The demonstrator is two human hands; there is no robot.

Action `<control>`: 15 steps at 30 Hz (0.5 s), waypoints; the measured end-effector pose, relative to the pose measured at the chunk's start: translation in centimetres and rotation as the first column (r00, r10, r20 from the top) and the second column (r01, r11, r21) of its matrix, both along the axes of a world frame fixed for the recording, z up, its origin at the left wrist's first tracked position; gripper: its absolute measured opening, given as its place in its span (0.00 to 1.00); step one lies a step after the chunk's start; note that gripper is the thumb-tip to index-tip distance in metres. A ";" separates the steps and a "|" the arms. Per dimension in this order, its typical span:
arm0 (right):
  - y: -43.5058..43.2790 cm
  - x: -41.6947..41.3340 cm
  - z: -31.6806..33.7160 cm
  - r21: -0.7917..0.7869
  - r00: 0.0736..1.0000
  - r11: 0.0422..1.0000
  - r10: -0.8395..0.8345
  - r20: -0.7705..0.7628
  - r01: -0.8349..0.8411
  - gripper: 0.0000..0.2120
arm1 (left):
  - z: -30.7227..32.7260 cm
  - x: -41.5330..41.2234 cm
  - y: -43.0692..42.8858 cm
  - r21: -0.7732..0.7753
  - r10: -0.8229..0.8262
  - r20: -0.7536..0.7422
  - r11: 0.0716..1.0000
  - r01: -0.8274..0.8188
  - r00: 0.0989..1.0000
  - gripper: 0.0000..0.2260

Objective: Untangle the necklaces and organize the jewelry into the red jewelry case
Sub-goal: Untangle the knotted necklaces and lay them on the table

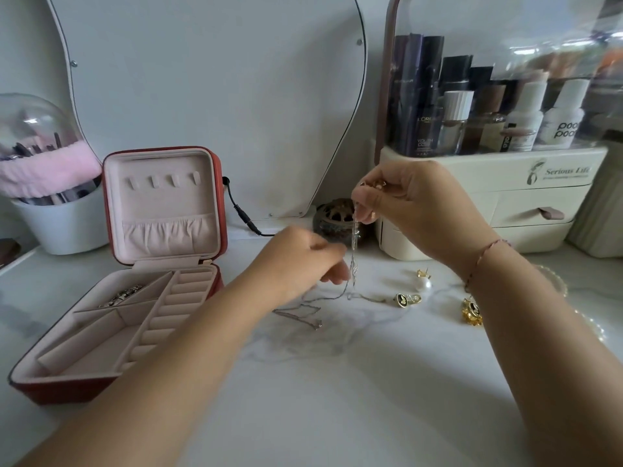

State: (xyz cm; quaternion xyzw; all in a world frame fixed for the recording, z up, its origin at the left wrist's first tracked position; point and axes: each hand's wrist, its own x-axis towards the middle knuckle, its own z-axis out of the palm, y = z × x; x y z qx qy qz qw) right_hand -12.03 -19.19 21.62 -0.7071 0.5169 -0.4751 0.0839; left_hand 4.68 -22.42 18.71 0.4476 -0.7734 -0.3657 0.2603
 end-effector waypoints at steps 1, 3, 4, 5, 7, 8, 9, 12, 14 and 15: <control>0.0 0.0 0.1 0.011 1.000 1.000 0.017 0.021 -0.017 0.06 | -0.3 0.1 -0.1 -0.017 0.014 0.057 1.000 -0.013 0.998 0.14; 0.1 0.3 0.3 0.036 0.994 0.997 0.058 0.089 -0.062 0.07 | -0.7 0.1 -0.3 -0.033 0.053 0.068 0.998 -0.051 0.996 0.12; 0.2 0.4 0.4 0.046 0.990 0.996 0.074 0.123 -0.080 0.08 | -0.7 0.1 -0.3 -0.037 0.064 0.022 0.997 -0.063 0.998 0.12; 0.3 0.5 0.5 0.055 0.984 0.994 0.088 0.155 -0.098 0.09 | -0.6 -0.1 -0.3 -0.031 0.066 -0.055 0.997 -0.068 0.996 0.11; 0.3 0.7 0.4 0.094 0.969 0.986 0.113 0.220 -0.136 0.11 | -0.1 -0.3 -0.3 0.049 0.038 -0.275 0.998 -0.025 0.961 0.10; 0.2 0.8 0.4 0.118 0.961 0.980 0.124 0.248 -0.157 0.12 | 0.2 -0.4 -0.3 0.113 0.018 -0.382 0.993 0.027 0.924 0.10; 0.1 0.9 0.3 0.139 0.954 0.974 0.135 0.268 -0.176 0.13 | 0.4 -0.4 -0.3 0.176 -0.003 -0.470 0.980 0.097 0.882 0.10; -0.1 1.0 0.0 0.178 0.947 0.962 0.151 0.283 -0.206 0.14 | 0.8 -0.2 -0.4 0.286 -0.052 -0.599 0.918 0.274 0.799 0.12; -0.1 1.1 -0.1 0.192 0.937 0.955 0.161 0.310 -0.227 0.13 | 0.9 -0.1 -0.4 0.300 -0.056 -0.622 0.904 0.304 0.781 0.11; -0.1 1.1 -0.1 0.200 0.932 0.951 0.162 0.324 -0.234 0.13 | 0.8 0.0 -0.4 0.299 -0.054 -0.627 0.904 0.305 0.777 0.10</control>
